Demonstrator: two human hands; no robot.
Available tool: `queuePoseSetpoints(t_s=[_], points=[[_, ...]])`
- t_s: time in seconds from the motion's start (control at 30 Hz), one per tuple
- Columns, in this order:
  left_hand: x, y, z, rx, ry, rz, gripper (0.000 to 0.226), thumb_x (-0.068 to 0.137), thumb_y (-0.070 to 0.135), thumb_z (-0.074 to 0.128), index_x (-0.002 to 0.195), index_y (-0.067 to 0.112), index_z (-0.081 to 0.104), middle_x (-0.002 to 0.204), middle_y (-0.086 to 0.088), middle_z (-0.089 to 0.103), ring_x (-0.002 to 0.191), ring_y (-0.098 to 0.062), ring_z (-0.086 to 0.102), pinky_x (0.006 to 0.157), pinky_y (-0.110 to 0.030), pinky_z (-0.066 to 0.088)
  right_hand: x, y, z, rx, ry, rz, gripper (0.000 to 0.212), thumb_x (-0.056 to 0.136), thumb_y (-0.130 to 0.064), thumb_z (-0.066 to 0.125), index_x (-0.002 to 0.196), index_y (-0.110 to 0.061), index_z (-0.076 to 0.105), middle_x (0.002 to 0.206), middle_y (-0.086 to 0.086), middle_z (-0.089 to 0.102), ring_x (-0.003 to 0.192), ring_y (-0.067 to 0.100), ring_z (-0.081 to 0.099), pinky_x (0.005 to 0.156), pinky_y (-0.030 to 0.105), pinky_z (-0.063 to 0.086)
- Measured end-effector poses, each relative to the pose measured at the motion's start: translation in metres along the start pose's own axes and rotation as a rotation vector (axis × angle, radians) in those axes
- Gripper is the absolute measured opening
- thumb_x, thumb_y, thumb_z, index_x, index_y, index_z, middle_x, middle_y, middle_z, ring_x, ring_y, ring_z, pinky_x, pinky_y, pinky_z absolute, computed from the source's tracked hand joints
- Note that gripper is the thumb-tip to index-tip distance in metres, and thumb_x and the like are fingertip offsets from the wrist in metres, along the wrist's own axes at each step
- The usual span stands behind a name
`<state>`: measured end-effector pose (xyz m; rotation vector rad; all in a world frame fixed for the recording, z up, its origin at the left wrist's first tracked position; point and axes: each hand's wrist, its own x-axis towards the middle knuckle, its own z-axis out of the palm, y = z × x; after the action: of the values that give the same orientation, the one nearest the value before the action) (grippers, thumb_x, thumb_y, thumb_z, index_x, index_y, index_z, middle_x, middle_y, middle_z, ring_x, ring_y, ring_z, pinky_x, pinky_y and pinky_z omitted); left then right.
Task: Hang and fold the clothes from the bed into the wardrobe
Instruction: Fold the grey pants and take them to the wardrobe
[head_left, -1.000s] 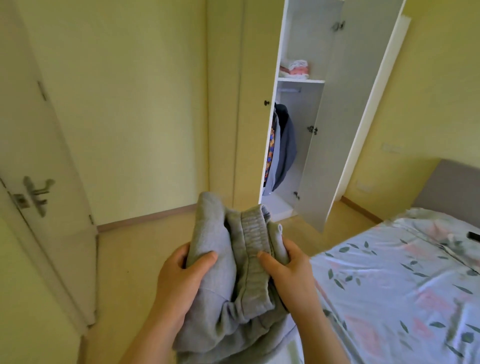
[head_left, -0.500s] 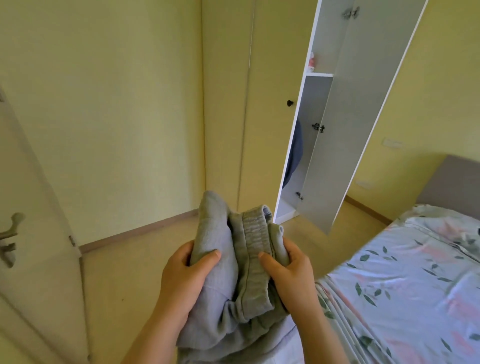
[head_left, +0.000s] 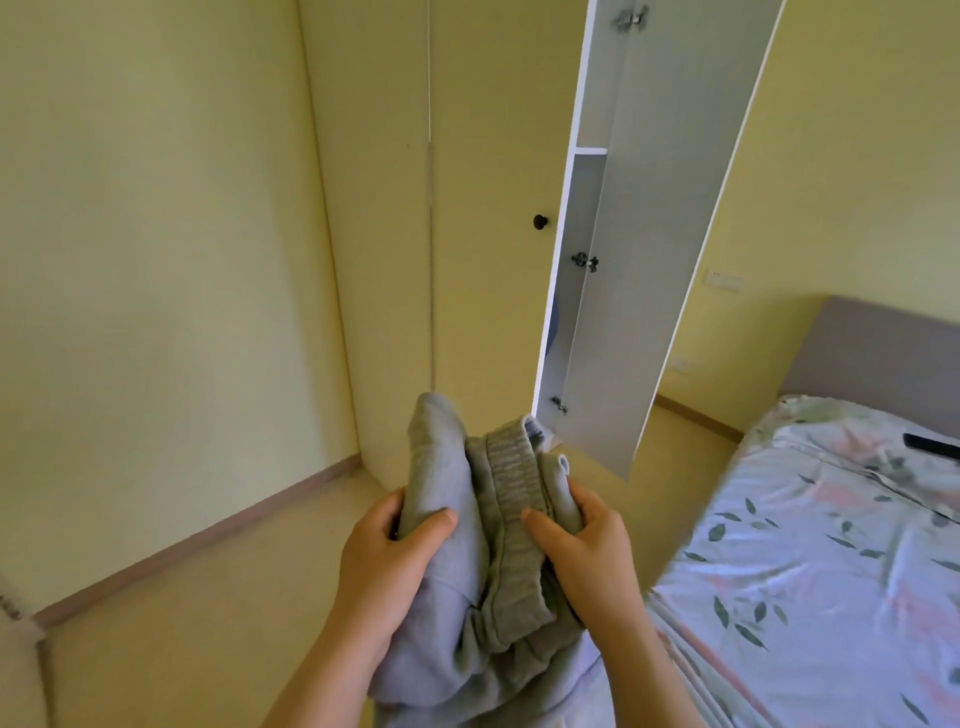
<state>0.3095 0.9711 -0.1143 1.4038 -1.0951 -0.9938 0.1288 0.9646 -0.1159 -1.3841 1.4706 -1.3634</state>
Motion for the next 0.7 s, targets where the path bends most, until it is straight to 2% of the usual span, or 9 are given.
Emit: queuePoseSetpoints(t_s=[0.07,0.2,0.27,0.37,0.47,0.63,0.7], points=[[0.026,0.0,0.005,-0.025,-0.036,-0.005,0.009,0.08,0.023,0.075,0.087,0.026,0.071,0.081,0.005,0.074,0.075,-0.01,0.069,0.063,-0.024,0.051,0.02,0.004,0.004,-0.014,0.034,0.009,0.018,0.082,-0.01,0.071,0.079,-0.028,0.069,0.071,0.0,0.07,0.067,0.022,0.065,0.058,0.033,0.055],[0.08,-0.006,0.012,-0.062,-0.15,-0.011,0.008,0.077,0.025,0.077,0.081,0.023,0.071,0.078,0.0,0.074,0.073,-0.013,0.069,0.059,-0.022,0.05,0.055,0.011,0.021,-0.045,0.107,0.036,0.01,0.081,-0.01,0.071,0.083,-0.02,0.069,0.074,0.005,0.07,0.072,0.027,0.065,0.064,0.038,0.055],[0.111,-0.009,0.014,-0.055,-0.226,-0.012,0.016,0.071,0.032,0.076,0.084,0.023,0.072,0.079,0.0,0.074,0.078,-0.017,0.07,0.064,-0.028,0.053,0.071,0.015,0.033,-0.07,0.181,0.049,0.006,0.08,-0.009,0.071,0.083,-0.014,0.069,0.074,0.008,0.069,0.069,0.028,0.063,0.063,0.037,0.053],[0.156,-0.008,0.019,-0.026,-0.349,0.005,0.025,0.063,0.041,0.071,0.084,0.026,0.071,0.079,0.0,0.074,0.081,-0.022,0.07,0.072,-0.039,0.054,0.092,0.018,0.049,-0.071,0.292,0.073,0.008,0.081,-0.008,0.071,0.087,-0.005,0.067,0.078,0.016,0.067,0.075,0.036,0.062,0.069,0.047,0.053],[0.193,-0.006,0.027,0.004,-0.453,0.029,0.029,0.06,0.047,0.069,0.084,0.031,0.07,0.079,0.001,0.073,0.081,-0.021,0.069,0.076,-0.044,0.054,0.105,0.017,0.061,-0.08,0.396,0.129,0.009,0.081,-0.01,0.071,0.089,-0.008,0.068,0.079,0.015,0.068,0.079,0.035,0.063,0.072,0.048,0.054],[0.226,-0.009,0.053,-0.02,-0.61,-0.004,0.024,0.062,0.043,0.069,0.085,0.035,0.071,0.081,0.005,0.074,0.081,-0.016,0.07,0.074,-0.039,0.055,0.119,0.019,0.062,-0.113,0.537,0.193,0.007,0.08,-0.009,0.07,0.083,-0.015,0.069,0.077,0.014,0.069,0.068,0.026,0.064,0.063,0.038,0.052],[0.234,-0.01,0.07,-0.026,-0.665,-0.015,0.023,0.062,0.041,0.069,0.084,0.032,0.071,0.081,0.004,0.074,0.08,-0.017,0.07,0.071,-0.037,0.055,0.126,0.023,0.054,-0.12,0.579,0.216,0.009,0.08,-0.008,0.07,0.082,-0.017,0.07,0.076,0.011,0.07,0.074,0.03,0.066,0.066,0.039,0.054]])
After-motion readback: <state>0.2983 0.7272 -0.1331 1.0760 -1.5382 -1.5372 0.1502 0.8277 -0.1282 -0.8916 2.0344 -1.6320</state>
